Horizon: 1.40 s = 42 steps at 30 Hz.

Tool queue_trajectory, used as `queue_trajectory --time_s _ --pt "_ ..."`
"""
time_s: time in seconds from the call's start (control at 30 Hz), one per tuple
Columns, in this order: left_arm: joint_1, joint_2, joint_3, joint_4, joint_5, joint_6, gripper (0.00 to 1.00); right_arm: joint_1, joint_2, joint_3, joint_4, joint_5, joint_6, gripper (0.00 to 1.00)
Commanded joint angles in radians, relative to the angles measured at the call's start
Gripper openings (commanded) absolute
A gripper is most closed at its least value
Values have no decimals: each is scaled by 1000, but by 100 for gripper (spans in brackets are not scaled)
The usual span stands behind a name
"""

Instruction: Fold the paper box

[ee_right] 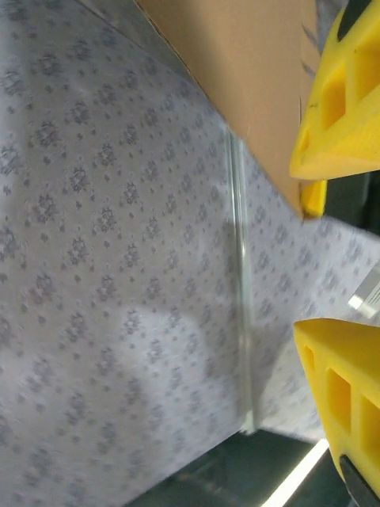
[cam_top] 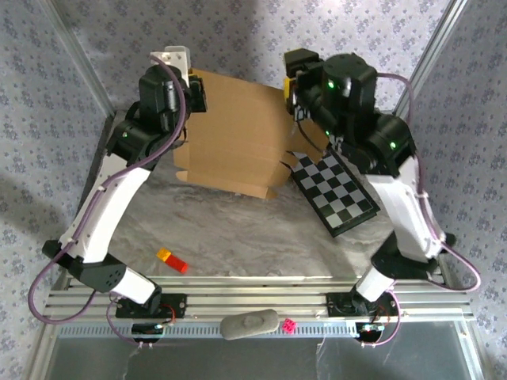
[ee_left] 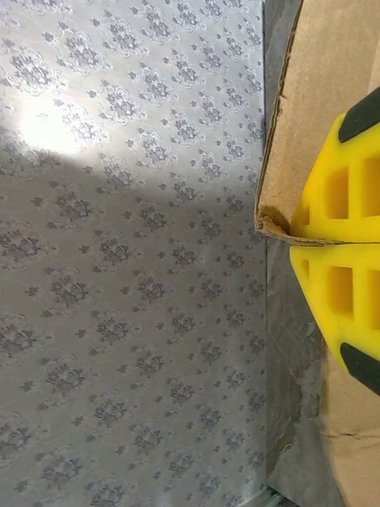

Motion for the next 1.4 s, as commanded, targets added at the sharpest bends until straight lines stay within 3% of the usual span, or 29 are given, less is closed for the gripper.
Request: queue_trajectory --time_s 0.0,0.2,0.4,0.67,1.03,1.13,1.37 --pt "-7 -83 -58 132 -23 -29 0 -17 83 55 -147 -118 309 51" --pt "-8 -145 -179 221 -14 -37 0 -18 144 14 -144 -249 493 51" --pt "-9 -190 -275 298 9 -33 0 -39 180 9 -120 -256 498 62" --pt "-10 -220 -341 333 16 -25 0 -28 190 57 -104 -208 440 65" --pt "-54 -270 -439 436 41 69 0 -51 232 58 -177 -259 448 65" --pt "-61 -303 -511 492 52 93 0 -56 233 53 -189 -261 442 60" --pt "-64 -328 -565 533 72 104 0 -59 213 6 -195 -271 430 36"
